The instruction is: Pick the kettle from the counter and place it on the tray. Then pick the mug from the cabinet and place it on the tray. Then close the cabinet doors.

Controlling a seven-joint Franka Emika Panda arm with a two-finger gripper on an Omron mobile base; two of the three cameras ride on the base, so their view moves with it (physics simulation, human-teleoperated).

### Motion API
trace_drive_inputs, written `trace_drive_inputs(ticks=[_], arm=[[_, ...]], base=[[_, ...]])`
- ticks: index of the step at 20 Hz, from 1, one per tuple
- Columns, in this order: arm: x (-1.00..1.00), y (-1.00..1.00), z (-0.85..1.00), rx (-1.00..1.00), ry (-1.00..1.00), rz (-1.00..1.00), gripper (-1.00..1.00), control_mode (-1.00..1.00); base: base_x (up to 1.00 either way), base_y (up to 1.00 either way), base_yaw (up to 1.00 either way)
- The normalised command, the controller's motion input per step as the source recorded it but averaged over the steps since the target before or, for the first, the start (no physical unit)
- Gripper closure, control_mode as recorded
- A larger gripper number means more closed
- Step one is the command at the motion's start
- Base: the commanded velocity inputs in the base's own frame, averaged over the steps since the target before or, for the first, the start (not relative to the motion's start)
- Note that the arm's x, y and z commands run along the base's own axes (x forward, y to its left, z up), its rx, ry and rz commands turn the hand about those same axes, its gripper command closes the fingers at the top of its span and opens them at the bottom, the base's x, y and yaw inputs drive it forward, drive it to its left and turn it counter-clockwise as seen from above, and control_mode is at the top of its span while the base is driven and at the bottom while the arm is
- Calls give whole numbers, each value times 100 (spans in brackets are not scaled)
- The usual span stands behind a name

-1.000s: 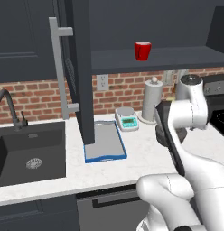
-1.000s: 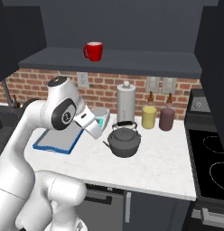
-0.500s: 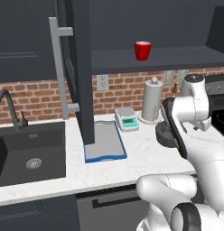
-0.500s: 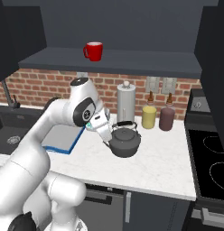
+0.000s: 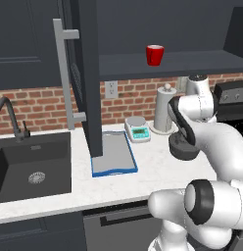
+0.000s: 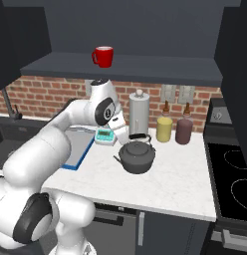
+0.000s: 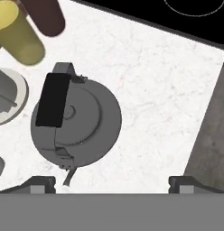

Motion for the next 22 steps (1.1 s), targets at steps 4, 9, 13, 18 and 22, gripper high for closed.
trace_drive_inputs(ticks=[4, 9, 13, 18, 22], arm=[[44, -3, -22, 0, 7, 0, -100, -100], [33, -5, -26, 0, 1, 0, -100, -100], [39, -9, -16, 0, 0, 0, -100, -100], [23, -15, -21, 0, 0, 0, -100, -100], [13, -14, -31, 0, 0, 0, -100, -100]], base=[[0, 0, 0], [0, 0, 0], [0, 0, 0], [0, 0, 0], [0, 0, 0]])
